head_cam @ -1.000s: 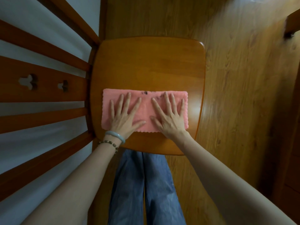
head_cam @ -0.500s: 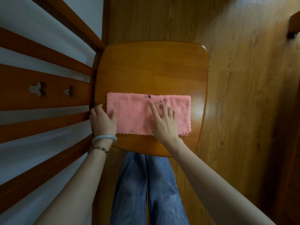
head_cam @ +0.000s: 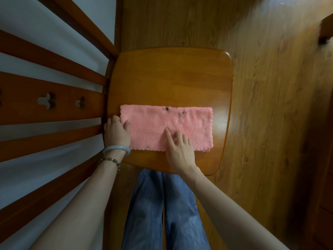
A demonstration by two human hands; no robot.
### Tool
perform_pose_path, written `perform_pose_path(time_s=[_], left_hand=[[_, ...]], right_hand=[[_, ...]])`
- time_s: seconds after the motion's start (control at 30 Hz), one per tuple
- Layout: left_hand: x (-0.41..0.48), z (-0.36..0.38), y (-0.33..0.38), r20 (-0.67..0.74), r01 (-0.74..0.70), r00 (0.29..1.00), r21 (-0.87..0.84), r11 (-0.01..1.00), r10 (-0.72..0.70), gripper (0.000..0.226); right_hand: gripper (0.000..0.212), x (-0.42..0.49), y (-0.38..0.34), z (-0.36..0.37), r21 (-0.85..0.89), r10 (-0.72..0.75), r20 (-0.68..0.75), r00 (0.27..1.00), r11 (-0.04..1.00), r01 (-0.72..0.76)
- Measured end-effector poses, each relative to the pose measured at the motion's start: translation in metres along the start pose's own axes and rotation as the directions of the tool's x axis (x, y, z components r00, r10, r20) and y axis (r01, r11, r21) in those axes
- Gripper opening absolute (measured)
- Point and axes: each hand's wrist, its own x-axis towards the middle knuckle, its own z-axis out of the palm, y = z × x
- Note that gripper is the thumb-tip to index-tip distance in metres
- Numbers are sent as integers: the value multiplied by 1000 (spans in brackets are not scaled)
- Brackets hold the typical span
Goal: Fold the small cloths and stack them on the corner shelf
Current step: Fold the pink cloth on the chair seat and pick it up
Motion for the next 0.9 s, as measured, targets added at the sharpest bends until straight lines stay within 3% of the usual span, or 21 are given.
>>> perform_pose_path(time_s=[0.2,0.3,0.33,0.4,0.5,0.53,0.6,0.67,0.73,0.9], left_hand=[[-12,-17,6,10,-2,1000,-56,998,2,27],[-19,-27,13,13,-102,995,-76,992,103,24],[-22,-30,18,27,-141,989,-105,984,144,22],[-32,-37,30,60,-217,972,-159,963,229,16],[-54,-41,51,74,-330,934,-197,923,349,12],[-62,-41,58,85,-367,916,-219,904,393,10],[-75,-39,68,115,-409,882,-298,863,458,9],[-81,-35,72,142,-382,871,-407,829,471,21],[-81,-30,71,128,-328,895,-459,826,427,27],[-67,-13,64,88,-293,943,-249,923,322,19]], right_hand=[[48,-15,-1,4,13,-28,13,1000,1000,28],[50,-5,-4,-10,352,57,92,994,932,-86],[48,2,-7,-21,519,118,133,984,838,-171],[39,15,-14,-47,784,228,256,939,520,-339],[38,31,-22,-76,889,127,456,881,-17,-458],[40,35,-23,-81,878,60,475,878,-101,-468],[42,38,-24,-86,860,-32,484,875,-171,-481],[31,39,-18,-88,828,28,528,849,-240,-507],[26,38,-7,-86,821,156,561,813,-231,-522],[35,33,35,-84,859,378,425,823,117,-498]])
